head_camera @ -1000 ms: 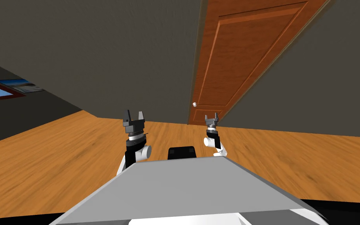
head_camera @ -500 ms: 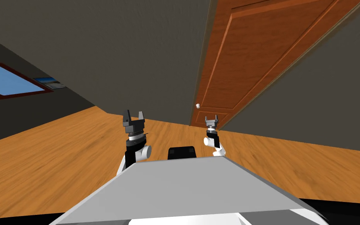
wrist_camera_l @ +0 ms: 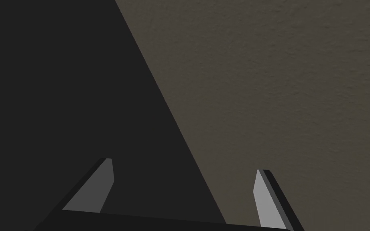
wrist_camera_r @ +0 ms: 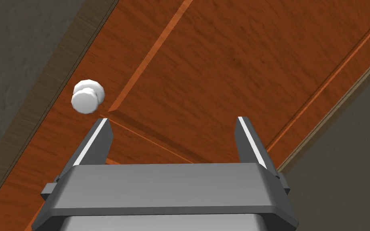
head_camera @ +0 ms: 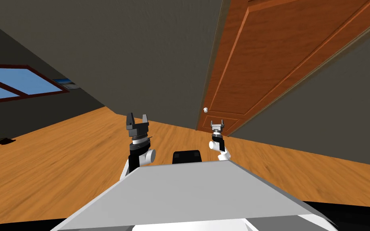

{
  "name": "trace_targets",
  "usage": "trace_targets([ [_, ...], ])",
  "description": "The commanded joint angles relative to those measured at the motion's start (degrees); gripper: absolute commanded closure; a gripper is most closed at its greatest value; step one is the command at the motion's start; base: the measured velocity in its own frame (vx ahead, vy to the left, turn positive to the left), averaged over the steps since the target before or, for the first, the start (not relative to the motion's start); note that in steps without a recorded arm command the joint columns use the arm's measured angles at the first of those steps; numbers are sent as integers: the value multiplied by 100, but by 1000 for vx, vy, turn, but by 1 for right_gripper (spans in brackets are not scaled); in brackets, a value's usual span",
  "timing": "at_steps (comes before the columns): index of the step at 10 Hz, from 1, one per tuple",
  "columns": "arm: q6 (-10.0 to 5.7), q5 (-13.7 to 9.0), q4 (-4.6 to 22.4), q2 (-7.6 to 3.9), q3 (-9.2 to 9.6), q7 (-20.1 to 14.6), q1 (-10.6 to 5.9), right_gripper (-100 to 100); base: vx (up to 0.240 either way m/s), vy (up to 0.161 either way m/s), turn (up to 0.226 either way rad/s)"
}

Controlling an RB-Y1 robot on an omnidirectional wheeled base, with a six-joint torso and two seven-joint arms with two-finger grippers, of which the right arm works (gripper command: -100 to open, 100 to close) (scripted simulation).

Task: Pull the door open

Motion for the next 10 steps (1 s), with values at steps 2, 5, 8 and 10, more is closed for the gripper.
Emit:
trace_targets([
  [2, -52, -134, 322, -16, -67, -302, -119, -100, 67, -54, 131],
  [5, -174, -369, 869, -23, -177, -812, -351, -100, 52, -52, 177],
  [8, -212, -443, 1109, -22, -212, -972, -424, -100, 39, -44, 71],
  [10, -289, -592, 1486, -20, -281, -1292, -569, -100, 39, -49, 139],
])
